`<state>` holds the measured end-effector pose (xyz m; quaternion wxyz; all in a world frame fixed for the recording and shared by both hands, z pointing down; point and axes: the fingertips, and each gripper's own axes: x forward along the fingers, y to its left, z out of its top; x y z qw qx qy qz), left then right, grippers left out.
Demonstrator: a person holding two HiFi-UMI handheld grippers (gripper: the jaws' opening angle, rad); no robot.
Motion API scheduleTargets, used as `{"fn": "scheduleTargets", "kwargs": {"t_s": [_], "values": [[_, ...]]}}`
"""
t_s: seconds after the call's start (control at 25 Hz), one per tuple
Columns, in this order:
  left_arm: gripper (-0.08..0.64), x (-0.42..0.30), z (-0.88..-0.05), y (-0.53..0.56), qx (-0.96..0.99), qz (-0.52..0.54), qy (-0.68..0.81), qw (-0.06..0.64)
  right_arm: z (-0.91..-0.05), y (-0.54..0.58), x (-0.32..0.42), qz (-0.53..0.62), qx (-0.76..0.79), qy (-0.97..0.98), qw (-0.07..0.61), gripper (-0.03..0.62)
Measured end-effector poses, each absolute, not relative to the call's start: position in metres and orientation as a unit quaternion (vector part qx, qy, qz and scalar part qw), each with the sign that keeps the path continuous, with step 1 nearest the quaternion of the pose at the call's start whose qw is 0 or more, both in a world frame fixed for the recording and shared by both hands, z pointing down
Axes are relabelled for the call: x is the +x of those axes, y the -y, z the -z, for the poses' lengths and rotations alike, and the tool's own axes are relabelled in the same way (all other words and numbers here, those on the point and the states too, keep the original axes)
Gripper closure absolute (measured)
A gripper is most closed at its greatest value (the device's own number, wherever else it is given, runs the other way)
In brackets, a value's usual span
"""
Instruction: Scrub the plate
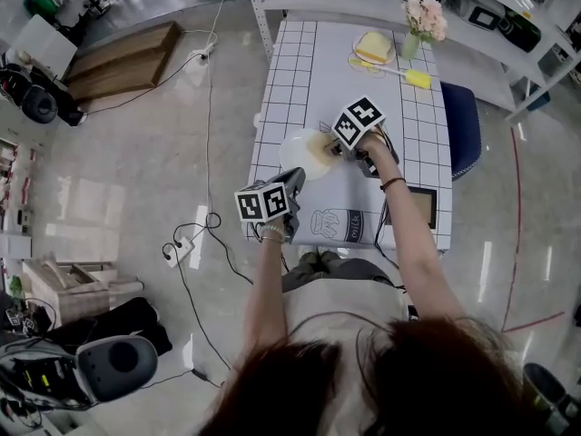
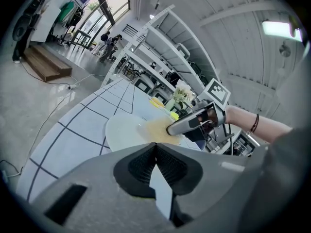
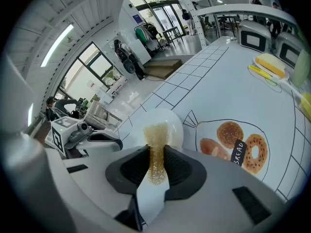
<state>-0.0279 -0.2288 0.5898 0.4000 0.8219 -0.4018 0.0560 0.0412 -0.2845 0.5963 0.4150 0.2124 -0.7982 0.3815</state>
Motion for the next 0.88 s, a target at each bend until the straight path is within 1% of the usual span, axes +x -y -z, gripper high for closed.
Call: {"fn": "scheduleTargets", "kwargs": {"t_s": [0.52,0.88], "values": [[0.549,-0.03,-0.595,0.221,0.816,-0.051,0.408,0.406,-0.596,0.268,0.038,-0.393,0.2,0.799,0.408,0.512],[0.549,-0.034,-0.599,0.217,0.811,-0.054,0.42,0.404,-0.599,0.258,0.031,-0.389,0.187,0.798,0.421,0.512]]}}
